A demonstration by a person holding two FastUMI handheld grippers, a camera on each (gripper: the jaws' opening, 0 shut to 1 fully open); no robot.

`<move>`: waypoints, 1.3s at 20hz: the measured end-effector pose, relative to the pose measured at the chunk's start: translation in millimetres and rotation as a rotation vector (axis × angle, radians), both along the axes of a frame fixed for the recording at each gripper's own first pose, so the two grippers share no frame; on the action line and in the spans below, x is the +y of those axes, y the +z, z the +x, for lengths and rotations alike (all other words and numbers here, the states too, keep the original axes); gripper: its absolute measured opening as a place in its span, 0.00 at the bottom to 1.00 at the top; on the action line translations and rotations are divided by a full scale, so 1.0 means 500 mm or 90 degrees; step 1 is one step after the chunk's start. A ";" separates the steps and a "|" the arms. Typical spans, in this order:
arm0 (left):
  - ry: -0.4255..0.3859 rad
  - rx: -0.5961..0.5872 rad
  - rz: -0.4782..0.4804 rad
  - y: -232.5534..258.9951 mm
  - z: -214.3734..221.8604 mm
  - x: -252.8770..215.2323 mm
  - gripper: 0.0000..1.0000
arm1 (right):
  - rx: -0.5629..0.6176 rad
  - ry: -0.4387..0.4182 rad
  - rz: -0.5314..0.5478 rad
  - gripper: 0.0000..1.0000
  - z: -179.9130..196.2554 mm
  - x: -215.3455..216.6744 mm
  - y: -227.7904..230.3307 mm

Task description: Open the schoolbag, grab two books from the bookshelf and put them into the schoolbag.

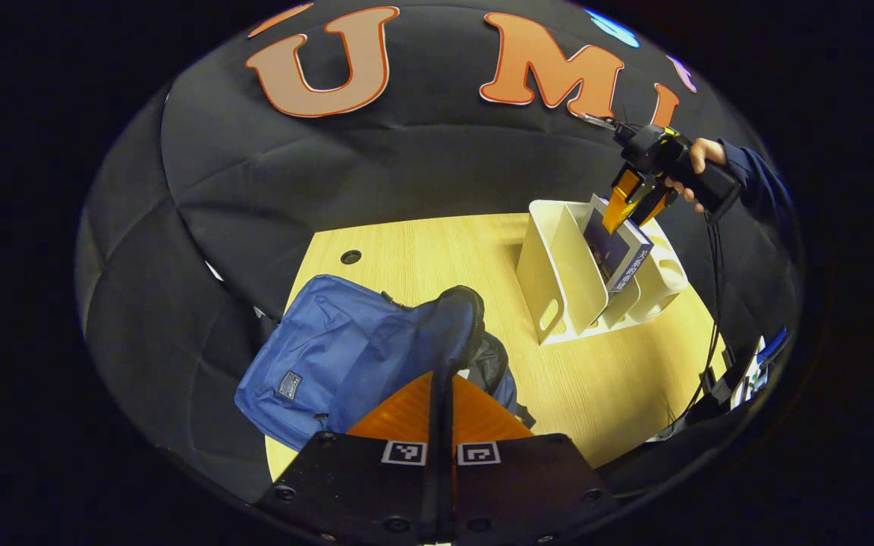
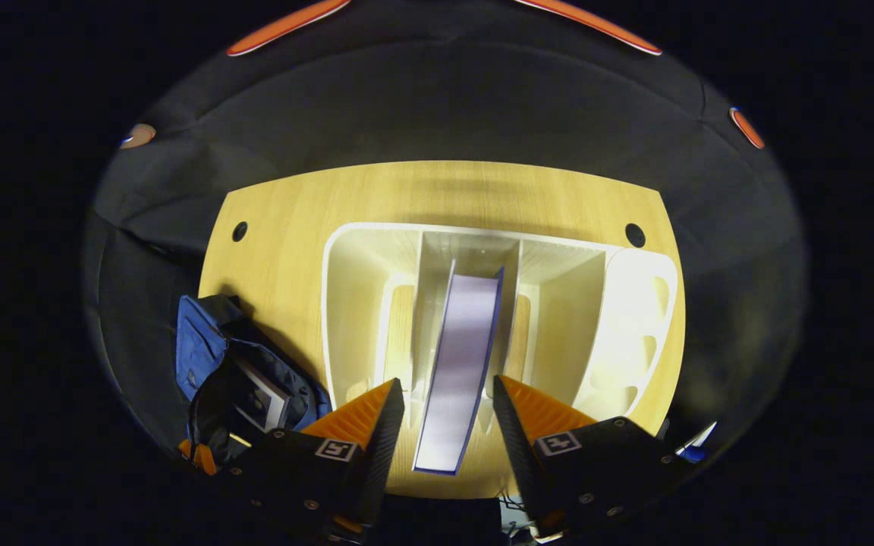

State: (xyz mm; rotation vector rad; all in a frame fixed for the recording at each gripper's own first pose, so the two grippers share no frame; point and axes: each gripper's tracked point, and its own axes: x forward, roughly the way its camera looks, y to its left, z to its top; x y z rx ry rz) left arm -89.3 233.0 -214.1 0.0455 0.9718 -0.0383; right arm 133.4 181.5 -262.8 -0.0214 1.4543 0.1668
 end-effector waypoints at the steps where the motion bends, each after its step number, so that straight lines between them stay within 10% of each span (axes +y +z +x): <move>1: 0.002 0.001 -0.002 -0.003 0.000 -0.001 0.01 | 0.005 -0.008 0.000 0.57 0.001 -0.003 -0.003; 11: 0.001 0.007 -0.008 -0.011 -0.002 -0.012 0.01 | -0.008 -0.048 0.007 0.17 0.018 -0.051 0.046; 26: -0.010 0.005 -0.009 -0.013 0.002 -0.014 0.01 | -0.114 -0.006 0.154 0.26 -0.051 -0.071 0.365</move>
